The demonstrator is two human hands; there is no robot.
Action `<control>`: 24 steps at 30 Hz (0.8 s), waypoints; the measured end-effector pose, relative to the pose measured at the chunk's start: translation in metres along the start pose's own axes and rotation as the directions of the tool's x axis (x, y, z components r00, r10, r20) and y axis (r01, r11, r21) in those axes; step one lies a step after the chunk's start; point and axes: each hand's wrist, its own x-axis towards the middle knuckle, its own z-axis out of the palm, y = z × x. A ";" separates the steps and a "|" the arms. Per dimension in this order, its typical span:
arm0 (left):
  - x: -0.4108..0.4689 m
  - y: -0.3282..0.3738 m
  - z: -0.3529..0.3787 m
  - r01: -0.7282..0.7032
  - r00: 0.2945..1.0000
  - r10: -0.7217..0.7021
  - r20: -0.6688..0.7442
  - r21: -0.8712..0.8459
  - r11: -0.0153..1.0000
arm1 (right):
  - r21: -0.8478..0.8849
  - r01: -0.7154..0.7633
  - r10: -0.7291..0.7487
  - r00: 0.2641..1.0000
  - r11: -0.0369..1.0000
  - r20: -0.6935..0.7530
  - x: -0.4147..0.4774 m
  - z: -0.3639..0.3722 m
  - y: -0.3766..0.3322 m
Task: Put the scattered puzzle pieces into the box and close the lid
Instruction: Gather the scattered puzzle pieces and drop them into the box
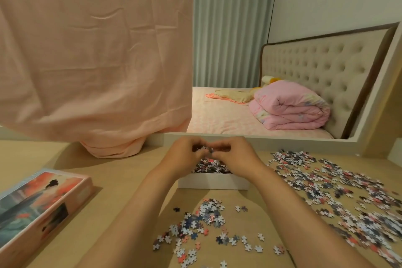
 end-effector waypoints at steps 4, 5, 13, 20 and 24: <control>0.004 -0.006 0.007 -0.062 0.991 0.036 0.128 0.201 0.978 | -0.026 0.035 -0.033 0.995 0.999 0.094 0.001 -0.003 0.009; 0.004 -0.007 0.008 -0.065 0.987 0.031 0.157 0.212 0.975 | -0.034 0.038 -0.034 0.994 0.999 0.105 0.001 -0.005 0.009; -0.001 -0.020 0.009 -0.092 0.994 0.085 0.067 0.093 0.991 | -0.238 0.080 -0.036 0.982 0.968 0.183 -0.002 0.000 0.015; -0.008 -0.021 0.004 -0.034 0.993 0.039 0.110 -0.041 0.999 | -0.362 0.107 -0.004 0.962 0.926 0.274 -0.010 0.001 0.008; -0.014 -0.016 0.001 -0.040 0.993 0.044 0.105 -0.045 0.998 | -0.344 0.127 -0.041 0.968 0.931 0.246 -0.017 -0.003 -0.002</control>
